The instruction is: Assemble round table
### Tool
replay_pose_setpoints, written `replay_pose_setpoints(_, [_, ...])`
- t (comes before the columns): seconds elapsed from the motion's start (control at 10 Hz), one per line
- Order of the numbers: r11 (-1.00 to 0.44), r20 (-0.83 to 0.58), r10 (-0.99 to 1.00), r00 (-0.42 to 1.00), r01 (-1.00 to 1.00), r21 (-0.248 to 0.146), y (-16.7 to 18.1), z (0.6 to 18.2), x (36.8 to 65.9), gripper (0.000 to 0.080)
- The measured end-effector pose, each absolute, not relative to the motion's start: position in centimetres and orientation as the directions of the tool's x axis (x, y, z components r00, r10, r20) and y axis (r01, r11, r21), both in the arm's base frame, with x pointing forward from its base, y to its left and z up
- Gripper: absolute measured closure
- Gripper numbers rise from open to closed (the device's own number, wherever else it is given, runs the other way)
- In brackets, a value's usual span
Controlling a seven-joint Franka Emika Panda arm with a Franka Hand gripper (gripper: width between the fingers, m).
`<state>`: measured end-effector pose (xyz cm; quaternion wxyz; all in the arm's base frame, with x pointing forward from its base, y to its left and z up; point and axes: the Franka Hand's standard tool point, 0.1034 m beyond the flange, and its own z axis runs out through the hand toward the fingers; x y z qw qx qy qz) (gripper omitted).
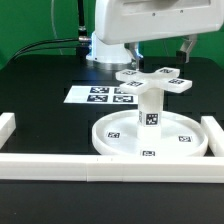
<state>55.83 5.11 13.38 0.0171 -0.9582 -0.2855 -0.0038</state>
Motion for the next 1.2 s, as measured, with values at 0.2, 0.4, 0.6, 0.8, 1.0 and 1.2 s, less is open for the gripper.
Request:
replay_pose_setpoints(0.2, [-0.715,0.017,0.698,0.716,0.698,-0.034,5.42,13.33,55.91,0.0151])
replay_pose_setpoints(0.4, [-0.642,0.017,0.766,0.643,0.766,-0.029,5.11,13.29,55.91,0.0151])
replay_pose_setpoints(0.6, [-0.55,0.016,0.835,0.55,0.835,-0.022,4.87,13.29,55.95,0.0151])
replay_pose_setpoints(0.8, [-0.352,0.015,0.936,0.352,0.936,-0.006,5.18,13.55,56.3,0.0151])
replay_pose_setpoints(1.0, [-0.263,0.007,0.965,0.263,0.965,0.0,4.91,13.58,56.35,0.0151])
replay_pose_setpoints(1.2, [-0.139,-0.006,0.99,0.139,0.99,0.002,4.52,13.52,56.35,0.0151])
